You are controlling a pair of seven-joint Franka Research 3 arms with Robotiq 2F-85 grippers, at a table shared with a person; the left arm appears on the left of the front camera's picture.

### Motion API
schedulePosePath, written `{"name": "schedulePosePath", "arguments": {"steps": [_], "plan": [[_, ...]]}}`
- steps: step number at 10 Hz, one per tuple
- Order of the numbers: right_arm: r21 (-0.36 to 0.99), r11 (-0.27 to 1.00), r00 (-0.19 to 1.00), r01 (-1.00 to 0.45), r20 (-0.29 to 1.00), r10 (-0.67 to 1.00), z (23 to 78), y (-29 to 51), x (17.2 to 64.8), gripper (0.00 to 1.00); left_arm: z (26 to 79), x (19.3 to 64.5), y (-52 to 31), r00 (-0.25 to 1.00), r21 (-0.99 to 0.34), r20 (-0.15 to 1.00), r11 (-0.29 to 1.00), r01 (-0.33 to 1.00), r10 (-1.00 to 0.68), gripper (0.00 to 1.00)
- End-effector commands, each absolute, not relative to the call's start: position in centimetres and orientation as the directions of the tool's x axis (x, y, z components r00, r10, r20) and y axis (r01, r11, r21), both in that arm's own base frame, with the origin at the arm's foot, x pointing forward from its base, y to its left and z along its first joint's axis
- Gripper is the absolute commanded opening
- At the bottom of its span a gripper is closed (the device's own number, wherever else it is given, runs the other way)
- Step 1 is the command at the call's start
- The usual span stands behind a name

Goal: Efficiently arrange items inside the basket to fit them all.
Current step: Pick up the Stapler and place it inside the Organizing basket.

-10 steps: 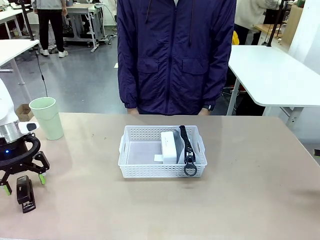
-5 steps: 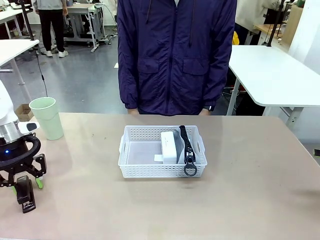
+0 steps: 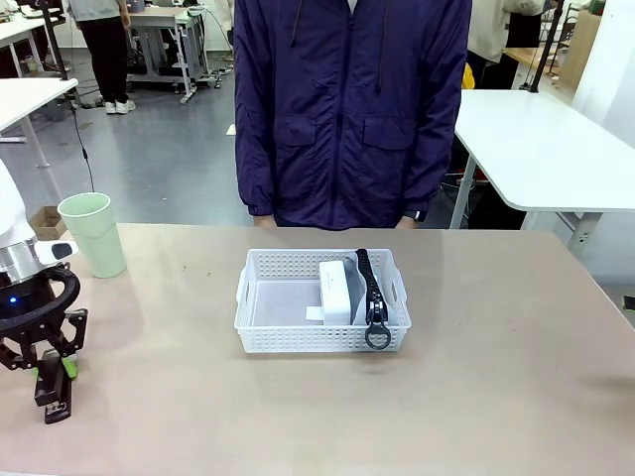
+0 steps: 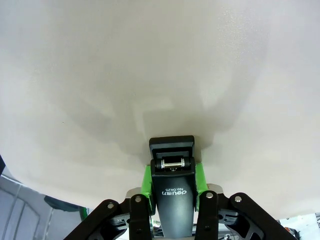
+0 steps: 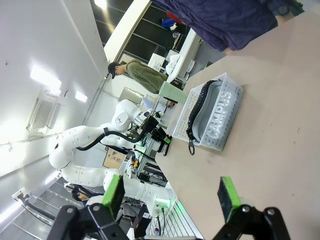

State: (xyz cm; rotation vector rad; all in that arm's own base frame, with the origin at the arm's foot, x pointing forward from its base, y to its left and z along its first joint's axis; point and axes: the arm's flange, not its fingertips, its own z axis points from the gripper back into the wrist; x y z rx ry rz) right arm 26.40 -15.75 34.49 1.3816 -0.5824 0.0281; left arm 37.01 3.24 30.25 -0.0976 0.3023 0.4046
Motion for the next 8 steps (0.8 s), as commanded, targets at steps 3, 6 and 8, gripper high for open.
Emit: {"name": "schedulePosePath", "arguments": {"steps": [3,6,8], "plan": [[0.915,0.199,0.857,-0.351,0.399,-0.326,34.9,-15.6,26.4,1.00,33.6,35.1,4.3,0.918,-0.134,-0.318,0.948,-0.290,0.236,0.00],[0.915,0.199,0.857,-0.351,0.399,-0.326,34.9,-15.6,26.4,1.00,43.0,33.1,6.0,0.980,-0.495,-0.192,0.867,-0.056,-0.046,0.00],[0.915,0.199,0.857,-0.351,0.399,-0.326,34.9,-15.6,26.4,1.00,44.7,33.3,7.8,0.997,-0.713,-0.061,0.701,-0.009,-0.050,0.00]]}}
